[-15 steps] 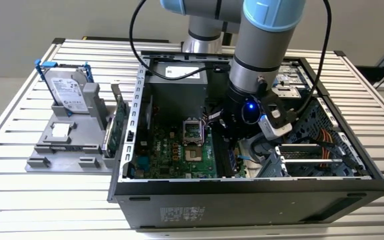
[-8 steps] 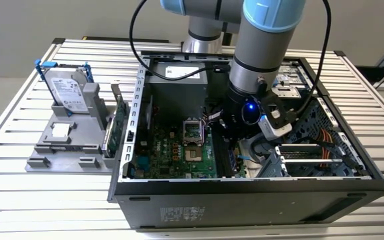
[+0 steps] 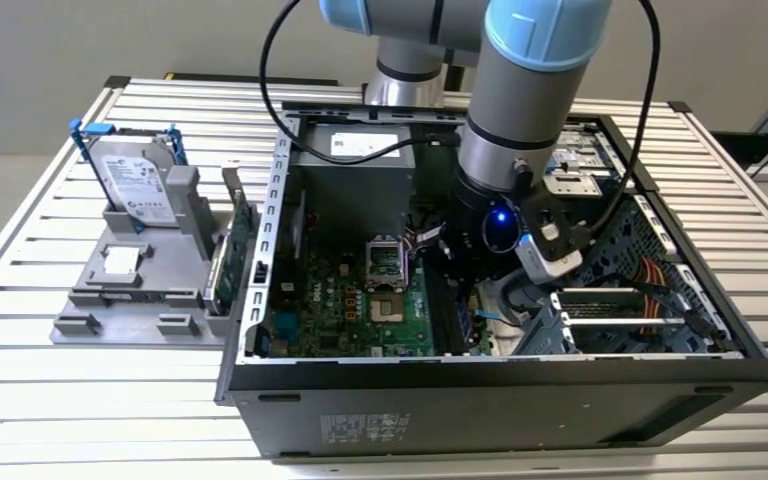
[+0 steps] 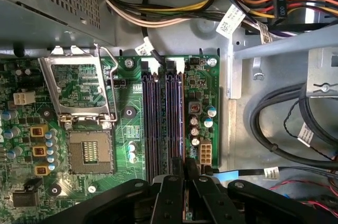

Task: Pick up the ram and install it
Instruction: 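Insert the ram into the slot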

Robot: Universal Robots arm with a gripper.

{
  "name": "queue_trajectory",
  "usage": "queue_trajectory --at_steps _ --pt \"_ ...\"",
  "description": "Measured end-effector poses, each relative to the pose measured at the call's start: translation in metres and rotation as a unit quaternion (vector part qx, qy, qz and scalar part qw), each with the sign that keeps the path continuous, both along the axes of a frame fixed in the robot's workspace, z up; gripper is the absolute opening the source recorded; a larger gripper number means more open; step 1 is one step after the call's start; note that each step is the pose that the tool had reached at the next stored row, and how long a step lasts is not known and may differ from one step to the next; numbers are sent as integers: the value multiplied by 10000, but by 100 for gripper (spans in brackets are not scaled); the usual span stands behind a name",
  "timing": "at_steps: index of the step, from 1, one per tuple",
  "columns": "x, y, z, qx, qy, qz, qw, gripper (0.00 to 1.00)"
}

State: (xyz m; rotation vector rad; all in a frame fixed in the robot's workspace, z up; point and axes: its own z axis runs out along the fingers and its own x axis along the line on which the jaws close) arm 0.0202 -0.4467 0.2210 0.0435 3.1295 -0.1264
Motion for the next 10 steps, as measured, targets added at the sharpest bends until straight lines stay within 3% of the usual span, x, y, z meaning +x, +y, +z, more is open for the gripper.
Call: queue_trajectory --at_steps 10 --pt "0 -12 -54 7 0 0 10000 0"
